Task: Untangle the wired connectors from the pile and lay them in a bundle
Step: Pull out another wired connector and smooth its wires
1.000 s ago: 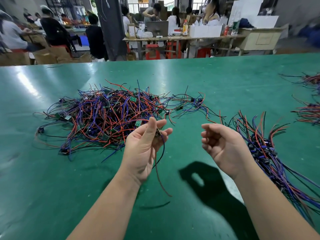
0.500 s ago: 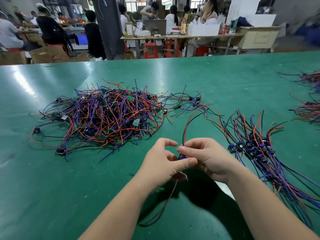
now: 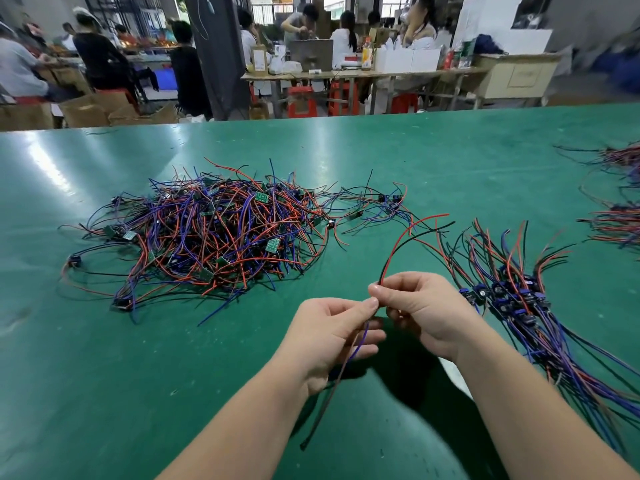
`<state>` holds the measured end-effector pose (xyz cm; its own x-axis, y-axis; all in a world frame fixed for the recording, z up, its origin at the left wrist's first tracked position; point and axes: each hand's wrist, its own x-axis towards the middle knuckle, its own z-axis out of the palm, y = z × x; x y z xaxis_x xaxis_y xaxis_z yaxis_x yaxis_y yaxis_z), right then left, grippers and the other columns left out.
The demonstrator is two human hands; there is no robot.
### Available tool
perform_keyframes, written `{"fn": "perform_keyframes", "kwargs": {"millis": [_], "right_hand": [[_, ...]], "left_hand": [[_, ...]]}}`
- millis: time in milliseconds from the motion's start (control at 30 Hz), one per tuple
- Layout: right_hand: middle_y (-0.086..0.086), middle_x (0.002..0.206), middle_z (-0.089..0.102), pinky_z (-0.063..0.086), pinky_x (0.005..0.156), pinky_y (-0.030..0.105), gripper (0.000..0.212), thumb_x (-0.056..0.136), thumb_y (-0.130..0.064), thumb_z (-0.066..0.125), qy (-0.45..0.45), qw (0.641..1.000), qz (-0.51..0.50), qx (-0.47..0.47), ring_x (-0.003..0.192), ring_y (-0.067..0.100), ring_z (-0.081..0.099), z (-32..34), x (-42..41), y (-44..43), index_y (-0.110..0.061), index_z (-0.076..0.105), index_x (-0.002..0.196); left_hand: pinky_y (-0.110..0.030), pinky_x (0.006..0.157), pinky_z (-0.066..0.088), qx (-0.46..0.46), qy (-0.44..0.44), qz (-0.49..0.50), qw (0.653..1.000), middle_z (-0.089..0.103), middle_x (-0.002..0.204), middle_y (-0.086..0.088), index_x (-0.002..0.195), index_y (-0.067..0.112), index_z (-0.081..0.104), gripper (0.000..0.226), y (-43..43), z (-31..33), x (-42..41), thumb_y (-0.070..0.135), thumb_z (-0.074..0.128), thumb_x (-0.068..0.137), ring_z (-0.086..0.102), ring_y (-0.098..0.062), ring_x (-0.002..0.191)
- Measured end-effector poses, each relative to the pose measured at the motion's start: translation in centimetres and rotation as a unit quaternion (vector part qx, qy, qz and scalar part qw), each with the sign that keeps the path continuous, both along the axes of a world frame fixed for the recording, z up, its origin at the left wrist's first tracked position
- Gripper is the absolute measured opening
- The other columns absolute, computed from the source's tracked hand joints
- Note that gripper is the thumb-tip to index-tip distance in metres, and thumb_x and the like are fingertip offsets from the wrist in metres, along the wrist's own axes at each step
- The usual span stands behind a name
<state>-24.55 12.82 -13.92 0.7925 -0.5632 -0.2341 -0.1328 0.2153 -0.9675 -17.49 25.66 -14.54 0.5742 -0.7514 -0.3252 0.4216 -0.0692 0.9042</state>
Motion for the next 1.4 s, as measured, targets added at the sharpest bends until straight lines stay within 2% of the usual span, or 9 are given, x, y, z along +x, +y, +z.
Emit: {"fn": "perform_keyframes", "kwargs": {"millis": [333,500,600,733,833,967,1100,1267,1400], "right_hand": [[0.000,0.052,0.064,0.042,0.040,0.013,0.008,0.082,-0.005,0.068,-0.087,0.971,-0.209,0.076,0.040,0.003,0.053,0.9,-1.2,-4.0,-0.003,0.062,0.086],[0.003,0.056,0.061,0.039,0.037,0.013,0.006,0.083,-0.010,0.068,-0.093,0.973,-0.193,0.083,0.038,0.003,0.049,0.8,-1.2,-3.9,-0.005,0.064,0.083],[0.000,0.054,0.062,0.041,0.039,0.013,0.022,0.094,-0.024,0.056,-0.103,0.975,-0.163,0.107,0.041,0.003,0.052,0.8,-0.9,-3.7,-0.008,0.066,0.082],[0.007,0.065,0.065,0.048,0.047,0.019,0.013,0.094,-0.012,0.054,-0.061,0.988,-0.112,0.090,0.046,0.009,0.057,0.5,-0.7,-3.2,-0.005,0.064,0.091],[0.011,0.071,0.063,0.044,0.054,0.021,0.021,0.078,-0.001,0.066,0.004,0.998,0.051,0.032,0.054,0.014,0.053,0.0,-0.8,-1.7,0.006,0.066,0.098],[0.006,0.074,0.069,0.050,0.058,0.018,0.017,0.067,-0.012,0.069,-0.051,0.978,0.190,0.074,0.062,0.010,0.061,0.1,-0.6,0.6,-0.007,0.077,0.083],[0.001,0.072,0.069,0.050,0.056,0.013,0.016,0.066,-0.018,0.071,-0.134,0.974,0.132,0.122,0.057,0.005,0.060,0.5,0.0,1.3,-0.011,0.078,0.079],[0.001,0.057,0.062,0.045,0.041,0.013,0.015,0.066,-0.016,0.063,-0.145,0.970,0.017,0.193,0.046,0.004,0.056,0.8,0.5,1.6,-0.009,0.076,0.064],[0.000,0.056,0.058,0.038,0.035,0.012,0.014,0.066,-0.020,0.065,-0.141,0.972,-0.011,0.186,0.042,0.005,0.051,1.2,0.3,0.9,-0.010,0.075,0.064]], "left_hand": [[-0.025,0.062,0.056,0.044,-0.052,-0.239,0.969,0.072,0.077,-0.009,0.062,0.018,0.069,0.020,1.0,0.2,-0.7,0.011,0.075,0.080,0.069,-0.017,0.066],[-0.023,0.060,0.056,0.043,-0.015,-0.285,0.958,0.072,0.080,-0.009,0.102,0.015,0.064,0.015,1.2,0.6,-0.8,0.011,0.066,0.088,0.070,-0.017,0.066],[-0.023,0.063,0.056,0.006,-0.018,-0.310,0.950,0.074,0.086,-0.009,0.101,0.021,0.067,0.012,1.6,0.8,-0.3,0.016,0.063,0.091,0.072,-0.019,0.074],[-0.029,0.063,0.058,-0.130,0.025,-0.192,0.972,0.074,0.091,-0.010,0.096,0.016,0.056,0.019,1.1,1.4,0.0,0.022,0.067,0.081,0.072,-0.021,0.076],[-0.025,0.054,0.057,-0.219,0.040,-0.009,0.975,0.075,0.087,-0.008,0.090,0.012,0.050,0.035,0.5,2.0,0.3,0.024,0.071,0.064,0.072,-0.017,0.069],[-0.029,0.059,0.056,-0.186,-0.137,0.151,0.961,0.075,0.084,-0.007,0.080,0.010,0.053,0.042,0.4,1.3,0.6,0.030,0.079,0.053,0.070,-0.017,0.071],[-0.035,0.073,0.053,-0.182,-0.291,0.198,0.918,0.071,0.084,0.000,0.072,0.017,0.057,0.032,0.2,0.3,0.2,0.025,0.086,0.061,0.065,-0.015,0.077],[-0.027,0.062,0.045,-0.105,-0.386,0.175,0.899,0.060,0.070,0.006,0.071,0.027,0.058,0.034,0.1,-0.1,-0.4,0.039,0.085,0.055,0.054,-0.009,0.065],[-0.015,0.062,0.046,-0.122,-0.454,0.100,0.877,0.068,0.081,0.012,0.085,0.025,0.068,0.024,0.0,-0.1,-1.1,0.007,0.073,0.070,0.063,-0.004,0.074]]}}
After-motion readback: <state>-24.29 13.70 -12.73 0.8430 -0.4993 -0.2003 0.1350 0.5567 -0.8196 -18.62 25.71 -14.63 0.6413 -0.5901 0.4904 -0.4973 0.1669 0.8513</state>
